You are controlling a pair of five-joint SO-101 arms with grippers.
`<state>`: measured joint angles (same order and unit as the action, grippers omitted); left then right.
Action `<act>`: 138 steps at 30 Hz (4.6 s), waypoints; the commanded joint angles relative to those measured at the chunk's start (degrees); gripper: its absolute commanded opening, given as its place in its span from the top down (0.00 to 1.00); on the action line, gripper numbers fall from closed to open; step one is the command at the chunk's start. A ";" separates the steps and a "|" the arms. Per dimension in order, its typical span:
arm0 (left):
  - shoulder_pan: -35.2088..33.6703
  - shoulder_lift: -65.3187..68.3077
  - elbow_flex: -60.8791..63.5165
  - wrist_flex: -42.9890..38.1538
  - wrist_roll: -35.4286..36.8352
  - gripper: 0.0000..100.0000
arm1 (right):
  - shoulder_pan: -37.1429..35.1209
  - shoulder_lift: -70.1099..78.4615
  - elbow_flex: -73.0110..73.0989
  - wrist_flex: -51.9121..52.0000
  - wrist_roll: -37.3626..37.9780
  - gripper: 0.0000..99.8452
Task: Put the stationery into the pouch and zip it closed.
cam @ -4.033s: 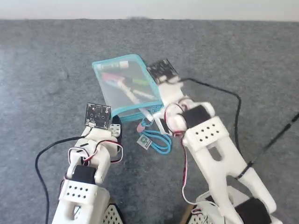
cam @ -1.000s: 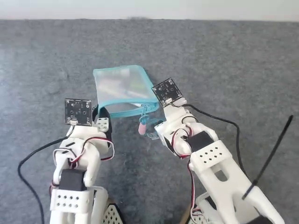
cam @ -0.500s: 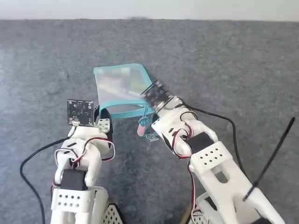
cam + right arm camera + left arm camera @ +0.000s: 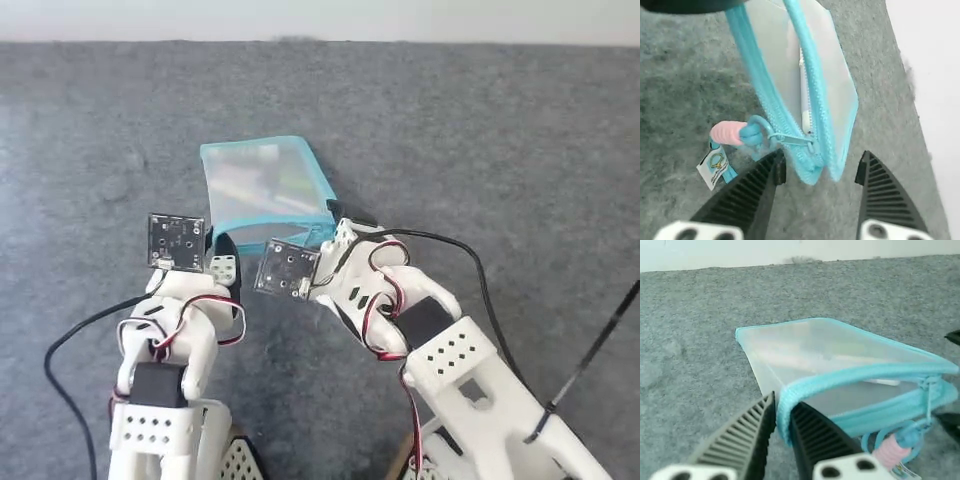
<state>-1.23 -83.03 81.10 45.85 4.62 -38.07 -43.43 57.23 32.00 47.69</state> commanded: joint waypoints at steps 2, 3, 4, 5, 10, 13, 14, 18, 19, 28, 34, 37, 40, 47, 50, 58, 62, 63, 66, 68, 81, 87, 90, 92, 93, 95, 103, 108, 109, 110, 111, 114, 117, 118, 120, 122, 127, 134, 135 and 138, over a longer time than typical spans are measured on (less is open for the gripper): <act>0.44 -1.14 -0.66 -1.93 -0.53 0.99 | -0.66 -0.66 -0.44 -0.22 3.08 0.77; 0.44 -1.14 -0.66 -1.93 -0.53 0.99 | -0.66 0.40 -0.44 -0.22 3.16 0.77; 0.44 -1.14 -0.66 -1.93 -0.53 0.99 | -0.57 1.63 -0.44 -0.40 3.16 0.77; 0.44 -1.14 -0.66 -1.85 -0.53 0.99 | -0.57 2.95 -0.53 -0.57 3.60 0.77; 0.44 -1.14 -0.66 -1.85 -0.53 0.99 | 0.13 8.75 -0.88 -6.46 5.10 0.82; 0.44 -1.14 -0.66 -1.85 -0.53 0.99 | 1.71 10.59 -0.88 -9.19 4.84 0.85; 0.44 -1.14 -0.66 -1.85 -0.53 0.99 | 2.24 10.86 -0.88 -9.89 4.75 0.86; 0.44 -1.23 -0.66 -1.85 -0.53 0.99 | 3.38 11.12 -0.88 -11.03 2.81 0.86; 0.44 -1.23 -0.66 -1.85 -0.53 0.99 | 3.38 11.12 -0.88 -11.03 1.85 0.86; 0.44 -1.23 -0.66 -1.85 -0.53 0.99 | 3.03 11.65 -0.88 -12.70 1.14 0.86; 0.44 -1.23 -0.66 -1.85 -0.53 0.99 | 3.03 11.65 -0.62 -12.18 1.05 0.98; 0.44 -1.23 -0.66 -1.93 -0.53 0.99 | 3.03 11.65 -0.79 -10.33 -0.97 0.99; 0.44 -1.32 -0.66 -2.11 -0.53 0.99 | 3.38 11.56 -0.79 -9.89 -1.93 0.99; 0.44 -1.41 -1.54 -2.11 -0.53 0.91 | 4.18 11.03 -0.88 -9.80 -6.07 0.99; 0.44 -1.41 -4.97 0.18 -0.44 0.81 | 5.85 11.30 -0.97 -9.45 -6.24 0.99; 0.44 -1.49 -13.49 7.56 1.05 0.79 | 7.25 11.65 -11.87 6.11 -12.48 0.99; 0.44 -5.71 -14.55 10.46 0.97 0.79 | 7.43 11.65 -14.33 9.45 -14.68 0.99; 0.44 -7.74 -14.55 11.25 0.97 0.79 | 7.52 11.65 -15.03 10.42 -14.77 0.99; 0.44 -15.21 -14.11 13.98 -1.14 0.79 | 7.43 11.65 -17.32 13.14 -17.05 0.99; 0.62 -19.96 -13.76 16.00 -2.29 0.79 | 7.43 11.65 -19.43 14.73 -18.37 0.99; 17.32 -11.69 -8.75 13.98 -5.89 0.84 | 6.20 23.69 -39.30 26.24 -25.67 0.99; 21.10 -4.31 -3.74 5.89 -5.89 0.84 | 5.85 24.84 -40.18 26.86 -25.85 0.99; 21.19 -1.58 -2.15 1.76 -5.89 0.84 | 5.85 22.37 -39.91 29.76 -26.02 0.99; 20.13 -0.53 -2.33 1.23 -5.89 0.84 | 5.85 20.97 -39.91 31.96 -26.02 0.99; 19.78 -0.35 -2.33 0.62 -5.89 0.84 | 5.85 20.35 -39.91 32.92 -26.11 0.99; 19.08 0.00 -2.07 -0.26 -5.89 0.84 | 5.76 19.56 -39.91 34.51 -26.11 0.99; 19.34 0.09 -1.89 -0.35 -5.80 0.84 | 5.76 18.86 -39.82 36.53 -25.93 0.99; 19.52 0.18 -1.36 -1.23 -5.80 0.84 | 4.62 18.77 -39.82 36.88 -25.85 0.99; 19.52 0.18 -0.84 -2.02 -5.80 0.84 | 4.09 18.77 -39.91 37.58 -25.85 0.99; 19.52 0.18 -0.22 -2.90 -5.80 0.84 | 3.21 18.77 -40.00 38.20 -25.85 0.99; 19.52 0.18 0.22 -3.60 -5.80 0.84 | 2.33 18.77 -40.00 38.99 -25.85 0.99; 19.52 0.18 0.48 -3.78 -5.80 0.85 | 0.92 17.71 -39.82 39.87 -26.11 0.99; 19.52 0.18 0.48 -4.04 -5.89 0.92 | 1.19 15.87 -39.82 39.87 -26.20 0.99; 19.34 0.09 0.48 -4.13 -5.89 0.95 | 1.19 15.25 -39.12 39.87 -26.02 0.99; 19.08 0.09 0.48 -4.22 -5.89 0.99 | 1.19 14.02 -36.84 39.34 -25.76 0.99; 19.08 -0.18 0.48 -4.04 -5.89 0.99 | 1.27 13.67 -34.29 38.02 -25.67 0.99; 18.90 -0.26 0.48 -3.96 -5.89 0.99 | 4.62 13.67 -26.46 31.25 -23.30 0.99; 12.57 -0.26 0.22 -4.31 -5.89 0.99 | 12.18 13.76 -20.66 23.96 -20.48 0.99; 12.31 -0.26 0.22 -4.31 -5.89 0.99 | 12.70 13.76 -20.04 23.52 -20.31 0.99; 11.87 -0.26 0.22 -4.31 -5.89 0.99 | 14.11 13.76 -18.99 22.29 -20.04 0.99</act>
<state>12.92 -83.74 82.15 43.47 -0.75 -27.60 -28.92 37.89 55.38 26.95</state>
